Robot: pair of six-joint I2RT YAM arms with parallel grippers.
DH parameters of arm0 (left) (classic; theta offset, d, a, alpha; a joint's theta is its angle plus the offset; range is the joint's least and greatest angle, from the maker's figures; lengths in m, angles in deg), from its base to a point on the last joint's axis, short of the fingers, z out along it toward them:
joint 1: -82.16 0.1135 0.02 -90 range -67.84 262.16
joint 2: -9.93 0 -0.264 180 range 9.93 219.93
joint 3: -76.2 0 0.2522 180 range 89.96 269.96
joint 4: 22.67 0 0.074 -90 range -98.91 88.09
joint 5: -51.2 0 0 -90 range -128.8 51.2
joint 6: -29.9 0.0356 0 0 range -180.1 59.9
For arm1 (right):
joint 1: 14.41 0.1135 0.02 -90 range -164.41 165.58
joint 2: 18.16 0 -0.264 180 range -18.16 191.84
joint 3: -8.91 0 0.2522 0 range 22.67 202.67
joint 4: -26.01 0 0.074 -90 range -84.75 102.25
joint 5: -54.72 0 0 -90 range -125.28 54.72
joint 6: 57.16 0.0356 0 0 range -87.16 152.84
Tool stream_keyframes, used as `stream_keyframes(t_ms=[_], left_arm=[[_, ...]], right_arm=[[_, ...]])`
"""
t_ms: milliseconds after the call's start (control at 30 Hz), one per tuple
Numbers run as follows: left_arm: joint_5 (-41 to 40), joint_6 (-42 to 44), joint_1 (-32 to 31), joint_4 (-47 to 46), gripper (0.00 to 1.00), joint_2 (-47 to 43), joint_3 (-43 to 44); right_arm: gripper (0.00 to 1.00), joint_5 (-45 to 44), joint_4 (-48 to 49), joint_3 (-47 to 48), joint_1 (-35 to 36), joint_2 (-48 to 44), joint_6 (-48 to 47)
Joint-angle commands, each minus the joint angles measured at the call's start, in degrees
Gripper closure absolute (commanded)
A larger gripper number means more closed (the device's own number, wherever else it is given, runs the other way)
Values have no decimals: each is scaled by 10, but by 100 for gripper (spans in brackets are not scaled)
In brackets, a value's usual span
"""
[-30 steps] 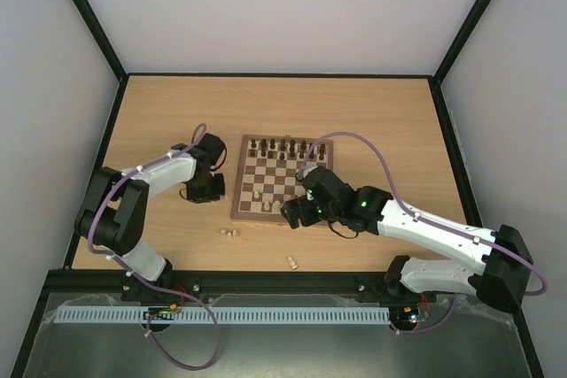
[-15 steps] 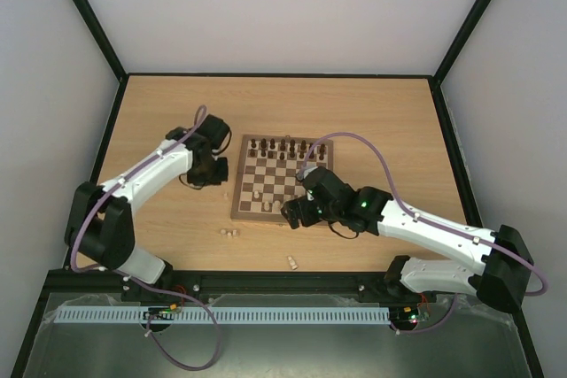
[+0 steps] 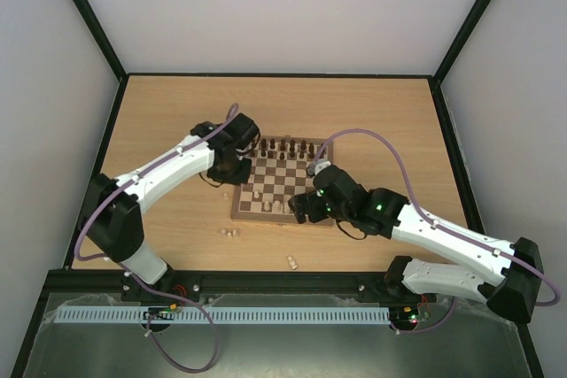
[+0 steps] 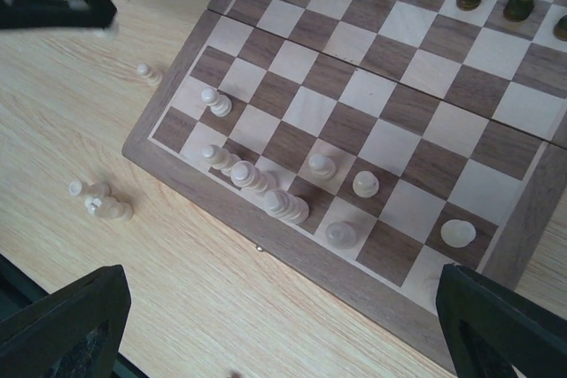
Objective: Set up the chess pieces on the board
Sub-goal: Place the chess piece on the chessboard.
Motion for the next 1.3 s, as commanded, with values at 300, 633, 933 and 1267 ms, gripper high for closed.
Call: stream_keyframes(t_ms=[300, 633, 933, 1267], left_arm=[[9, 14, -36, -71, 90, 63, -59], [-2, 11, -47, -85, 89, 101, -45], [-2, 11, -47, -89, 87, 116, -36], [-6, 11, -47, -90, 85, 122, -39]], right_arm=[[4, -21, -35, 14, -4, 2, 4], [4, -17, -34, 11, -4, 1, 3], [5, -10, -31, 9, -4, 1, 1], [5, -3, -26, 3, -3, 1, 1]])
